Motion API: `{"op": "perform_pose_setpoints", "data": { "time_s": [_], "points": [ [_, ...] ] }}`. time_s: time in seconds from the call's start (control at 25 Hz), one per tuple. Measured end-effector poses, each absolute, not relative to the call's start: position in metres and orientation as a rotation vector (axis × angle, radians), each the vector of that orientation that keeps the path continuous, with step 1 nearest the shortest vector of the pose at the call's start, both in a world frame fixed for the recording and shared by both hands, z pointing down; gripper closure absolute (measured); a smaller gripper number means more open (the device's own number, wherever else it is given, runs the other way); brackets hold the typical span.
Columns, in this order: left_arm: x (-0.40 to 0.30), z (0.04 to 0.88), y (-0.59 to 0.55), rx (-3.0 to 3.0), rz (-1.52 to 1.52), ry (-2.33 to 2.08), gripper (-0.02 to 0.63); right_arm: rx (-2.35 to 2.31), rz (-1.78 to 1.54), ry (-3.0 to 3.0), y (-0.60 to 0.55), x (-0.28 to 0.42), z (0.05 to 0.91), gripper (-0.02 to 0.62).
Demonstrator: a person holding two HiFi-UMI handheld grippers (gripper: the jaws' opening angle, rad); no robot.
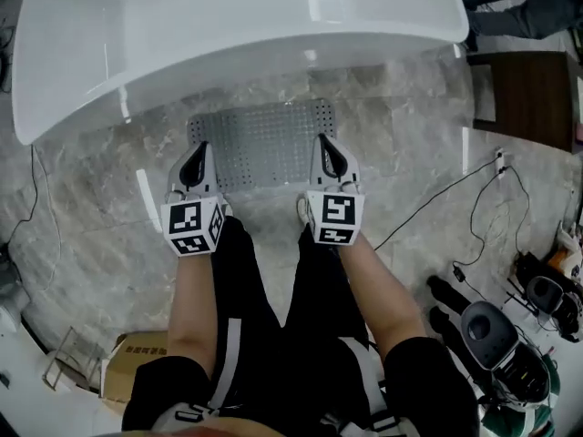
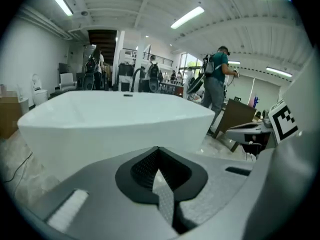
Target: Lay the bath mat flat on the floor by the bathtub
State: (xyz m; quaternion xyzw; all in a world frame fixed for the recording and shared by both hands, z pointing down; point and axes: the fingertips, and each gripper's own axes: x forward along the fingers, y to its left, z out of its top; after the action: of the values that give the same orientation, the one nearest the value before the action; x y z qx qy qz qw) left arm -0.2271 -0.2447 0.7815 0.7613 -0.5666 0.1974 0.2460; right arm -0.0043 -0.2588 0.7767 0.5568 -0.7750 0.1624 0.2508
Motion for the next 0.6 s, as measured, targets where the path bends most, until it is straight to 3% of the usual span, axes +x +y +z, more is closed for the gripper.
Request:
{"op": "perform_pose_setpoints", "data": {
  "time_s": [0.28,0.6],
  "points": [
    [-0.174,0.611,-0.260,2.192,0.402,-1.535,0.601,1.587,0.354,-2.349,-0.280,-0.018,0.592,0.590],
    [-0.163,0.431,-0.247,2.328,0.251,-1.590,0.601,1.676,0.214,-2.523,-0.271,-0.013,0.418,0.589]
  ]
}}
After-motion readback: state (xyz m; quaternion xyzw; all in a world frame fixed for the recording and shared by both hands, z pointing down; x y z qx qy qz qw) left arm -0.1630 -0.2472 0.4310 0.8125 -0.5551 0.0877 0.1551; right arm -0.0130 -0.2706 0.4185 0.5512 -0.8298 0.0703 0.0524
